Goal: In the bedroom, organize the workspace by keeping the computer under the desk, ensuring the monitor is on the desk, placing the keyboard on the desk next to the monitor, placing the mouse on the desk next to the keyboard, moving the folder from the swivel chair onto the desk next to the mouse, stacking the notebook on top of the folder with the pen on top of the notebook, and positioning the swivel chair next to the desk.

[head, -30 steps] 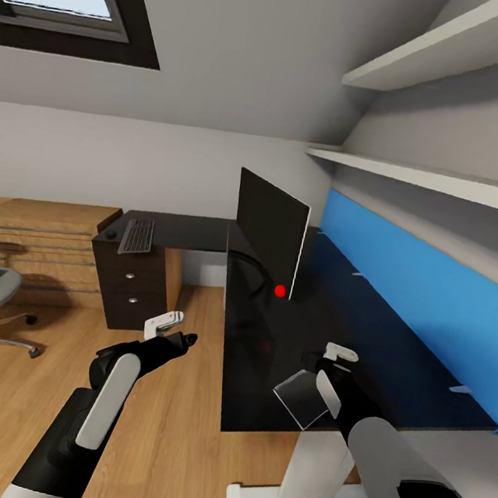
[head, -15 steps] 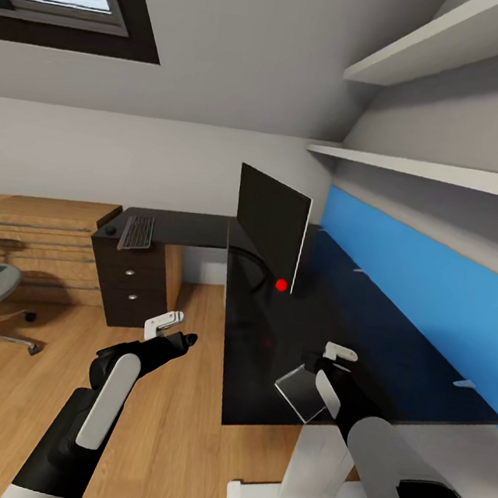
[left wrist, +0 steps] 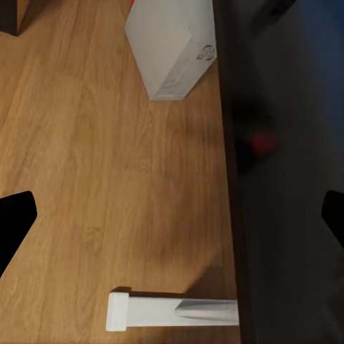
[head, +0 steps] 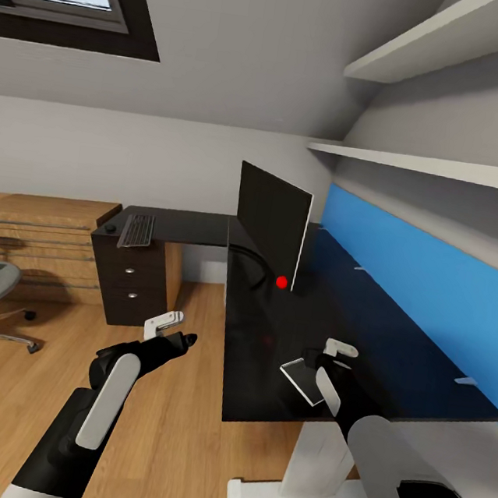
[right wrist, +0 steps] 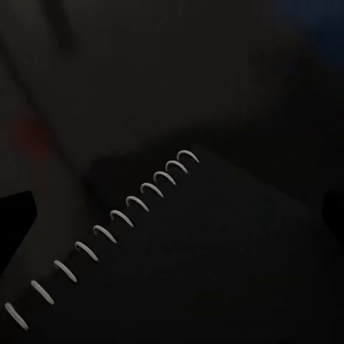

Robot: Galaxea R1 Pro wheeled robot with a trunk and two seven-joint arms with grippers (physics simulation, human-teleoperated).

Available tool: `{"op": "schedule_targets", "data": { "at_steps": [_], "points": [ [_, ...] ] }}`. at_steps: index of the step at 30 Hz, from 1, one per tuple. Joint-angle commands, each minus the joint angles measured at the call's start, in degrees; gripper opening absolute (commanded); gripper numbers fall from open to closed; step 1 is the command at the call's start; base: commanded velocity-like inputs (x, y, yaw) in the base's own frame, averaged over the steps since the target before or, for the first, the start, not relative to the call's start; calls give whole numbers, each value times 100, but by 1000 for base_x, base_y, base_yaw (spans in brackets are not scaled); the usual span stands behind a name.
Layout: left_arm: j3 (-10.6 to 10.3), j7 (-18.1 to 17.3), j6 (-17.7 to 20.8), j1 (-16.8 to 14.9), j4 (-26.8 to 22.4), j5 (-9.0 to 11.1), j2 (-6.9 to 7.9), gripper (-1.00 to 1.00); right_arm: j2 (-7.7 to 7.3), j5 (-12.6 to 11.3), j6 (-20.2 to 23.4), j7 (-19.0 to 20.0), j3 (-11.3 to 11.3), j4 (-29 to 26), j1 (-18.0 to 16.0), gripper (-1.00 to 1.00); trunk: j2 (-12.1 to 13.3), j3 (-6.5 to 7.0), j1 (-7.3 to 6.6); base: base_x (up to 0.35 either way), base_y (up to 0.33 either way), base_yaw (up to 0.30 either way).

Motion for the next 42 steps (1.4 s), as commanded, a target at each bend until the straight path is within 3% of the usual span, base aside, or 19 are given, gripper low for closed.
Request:
{"op": "schedule_targets", "data": {
  "at_steps": [1,30,42],
  "points": [
    [-2,54,10,-4,-7,60,0,100,-4,-89,27,-37,19,148,2,100,-2,-7,0,0,0,0],
    [-11,24,10,-4,99,63,1,100,-3,-89,1,-36,18,148,2,100,-2,-7,0,-81,-8,0],
    [-11,24,10,-4,102,69,1,100,-3,-89,-7,-35,14,148,2,100,-2,-7,0,-191,-12,0]
  ]
}}
